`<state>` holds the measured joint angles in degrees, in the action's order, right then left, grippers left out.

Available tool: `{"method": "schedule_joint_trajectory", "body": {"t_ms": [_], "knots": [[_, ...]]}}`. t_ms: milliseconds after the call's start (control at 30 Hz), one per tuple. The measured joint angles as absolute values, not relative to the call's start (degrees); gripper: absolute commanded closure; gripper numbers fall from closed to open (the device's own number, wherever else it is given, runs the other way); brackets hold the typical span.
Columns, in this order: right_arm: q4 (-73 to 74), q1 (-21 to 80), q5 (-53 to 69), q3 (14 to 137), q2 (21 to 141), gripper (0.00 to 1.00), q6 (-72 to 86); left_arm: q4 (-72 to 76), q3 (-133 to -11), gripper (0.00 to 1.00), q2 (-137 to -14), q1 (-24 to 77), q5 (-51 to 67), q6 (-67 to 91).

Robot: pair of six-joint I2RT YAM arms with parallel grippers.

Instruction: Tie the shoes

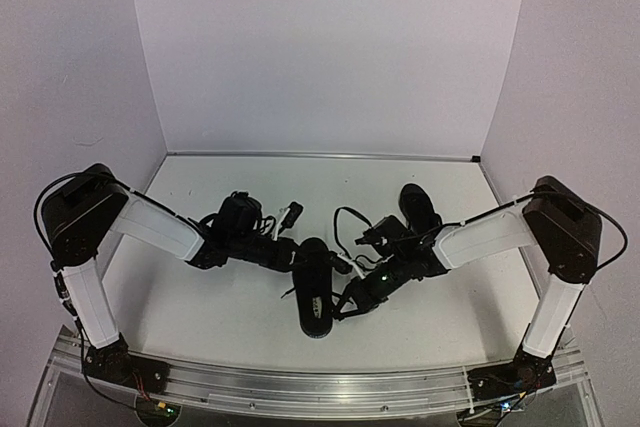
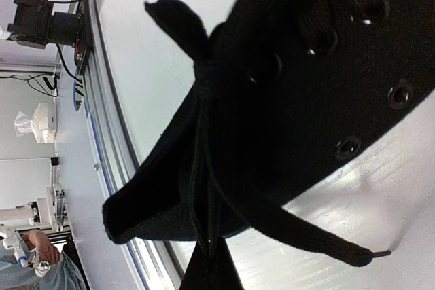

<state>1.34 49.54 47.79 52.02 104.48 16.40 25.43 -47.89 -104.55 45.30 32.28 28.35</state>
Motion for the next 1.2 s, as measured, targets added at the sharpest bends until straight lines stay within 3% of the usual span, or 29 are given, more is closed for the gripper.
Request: {"method": "schedule_joint_trajectory", "body": {"t_ms": [1100, 1133, 1200], "knots": [[-5.12, 49.53, 46.11, 46.46, 101.71, 1.0, 17.99, 22.34, -45.19, 1.0, -100.86, 44.95, 28.47, 22.44], [-5.17, 49.56, 46.11, 46.48, 101.71, 0.99, 18.11, 22.3, -45.19, 1.0, -100.86, 44.95, 28.54, 22.39], [-4.92, 49.63, 46.13, 46.77, 101.69, 0.83, 18.57, 21.19, -45.61, 0.86, -100.86, 44.95, 28.65, 21.84]]}}
